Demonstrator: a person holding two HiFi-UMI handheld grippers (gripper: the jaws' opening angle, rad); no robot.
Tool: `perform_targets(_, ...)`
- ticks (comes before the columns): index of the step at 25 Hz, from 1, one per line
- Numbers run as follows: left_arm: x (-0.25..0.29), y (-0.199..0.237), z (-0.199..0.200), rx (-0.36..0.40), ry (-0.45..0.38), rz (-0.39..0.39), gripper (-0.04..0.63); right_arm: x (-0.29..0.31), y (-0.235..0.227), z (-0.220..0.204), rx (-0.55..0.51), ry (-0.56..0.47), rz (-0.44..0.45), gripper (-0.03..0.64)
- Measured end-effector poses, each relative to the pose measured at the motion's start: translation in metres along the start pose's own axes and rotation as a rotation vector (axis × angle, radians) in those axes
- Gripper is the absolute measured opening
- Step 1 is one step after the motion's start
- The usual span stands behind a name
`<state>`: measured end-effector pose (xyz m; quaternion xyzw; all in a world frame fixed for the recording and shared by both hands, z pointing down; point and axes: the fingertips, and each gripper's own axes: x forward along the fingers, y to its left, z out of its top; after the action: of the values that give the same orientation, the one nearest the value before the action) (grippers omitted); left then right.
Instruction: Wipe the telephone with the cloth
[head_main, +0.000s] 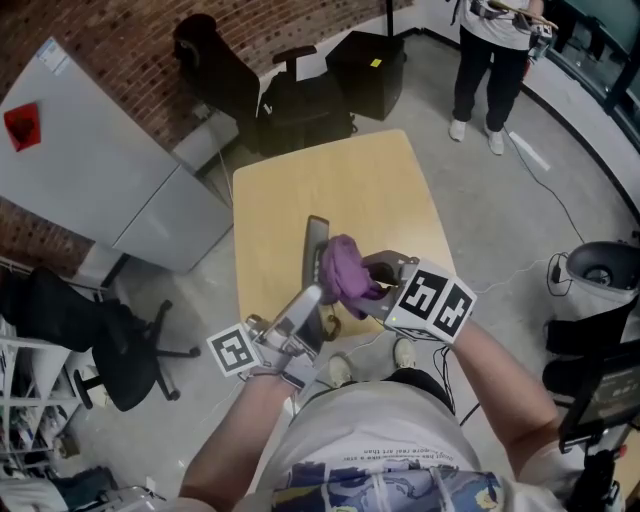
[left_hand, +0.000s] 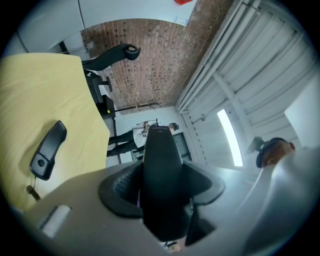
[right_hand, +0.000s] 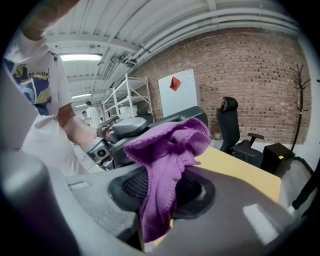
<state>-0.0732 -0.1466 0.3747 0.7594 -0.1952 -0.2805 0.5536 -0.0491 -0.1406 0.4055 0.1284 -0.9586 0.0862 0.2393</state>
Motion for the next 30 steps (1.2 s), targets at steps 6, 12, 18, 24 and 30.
perform_targets(6, -0.007, 0.003, 0.006, 0.003, 0.031, -0.004, 0.255, 0.018, 0.023, -0.003, -0.004, 0.024, 0.032, 0.112)
perform_targets(12, -0.016, 0.005, 0.01, 0.0, 0.058, -0.006, 0.255, 0.03, 0.058, -0.009, -0.025, 0.049, 0.073, 0.112)
perform_targets(18, -0.017, 0.005, 0.018, -0.027, 0.073, -0.027, 0.255, 0.034, 0.088, -0.021, -0.046, 0.1, 0.152, 0.112)
perform_targets(24, -0.014, 0.003, 0.014, -0.051, 0.09, -0.043, 0.255, 0.023, 0.086, -0.034, -0.034, 0.137, 0.149, 0.112)
perform_targets(30, -0.002, 0.007, -0.002, -0.05, 0.116, -0.038, 0.255, 0.009, 0.037, -0.023, -0.021, 0.098, 0.023, 0.112)
